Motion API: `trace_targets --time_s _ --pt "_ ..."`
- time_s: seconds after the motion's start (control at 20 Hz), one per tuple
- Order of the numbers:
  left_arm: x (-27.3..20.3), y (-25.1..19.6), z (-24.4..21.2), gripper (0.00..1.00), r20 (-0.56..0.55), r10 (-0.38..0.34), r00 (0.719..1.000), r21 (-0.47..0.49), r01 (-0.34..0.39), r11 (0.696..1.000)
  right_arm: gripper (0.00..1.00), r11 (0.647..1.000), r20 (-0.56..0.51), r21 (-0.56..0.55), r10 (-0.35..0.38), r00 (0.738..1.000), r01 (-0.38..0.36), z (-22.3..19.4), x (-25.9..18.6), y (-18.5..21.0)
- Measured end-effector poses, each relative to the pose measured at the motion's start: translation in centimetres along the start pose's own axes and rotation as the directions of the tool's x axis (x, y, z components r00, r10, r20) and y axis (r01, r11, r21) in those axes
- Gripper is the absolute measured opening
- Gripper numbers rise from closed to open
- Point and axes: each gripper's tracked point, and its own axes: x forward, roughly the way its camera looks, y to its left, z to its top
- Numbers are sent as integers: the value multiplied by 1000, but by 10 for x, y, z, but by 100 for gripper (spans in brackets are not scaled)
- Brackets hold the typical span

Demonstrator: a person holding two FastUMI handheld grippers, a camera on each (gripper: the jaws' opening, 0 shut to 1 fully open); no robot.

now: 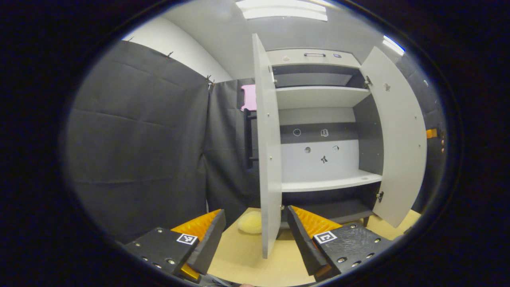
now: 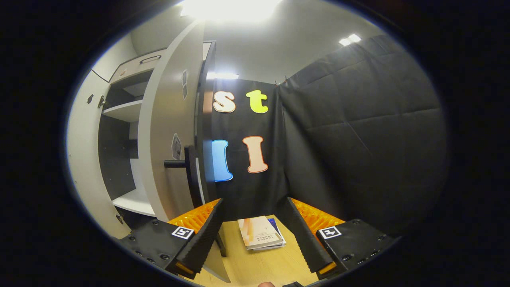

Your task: Grasp the bottle in the cabinet with the left hand and place it on the coaster, then close the right door with the right hand and the left door with the left hand.

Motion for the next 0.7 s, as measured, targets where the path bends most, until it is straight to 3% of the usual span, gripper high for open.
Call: trace_targets --time_s 0.1,0.2,0.5,0.65,0.7 --pt "3 18 4 90 6 23 1000 3 -23 1000 98 1000 -15 -13 -1 1000 1 -4 -1 3" --pt "10 33 6 89 14 39 999 -3 -39 999 92 999 -29 -46 -9 1000 8 -7 0 4" --pt "30 56 2 91 15 45 999 -15 -45 999 96 998 -26 -61 -4 1000 2 -6 -4 16" --pt "42 58 1 89 19 37 999 -22 -37 999 92 998 -27 -49 49 998 -50 -6 -8 34" --pt "47 57 0 91 18 32 999 -26 -32 999 95 996 -24 -49 67 997 -68 -7 -9 41"
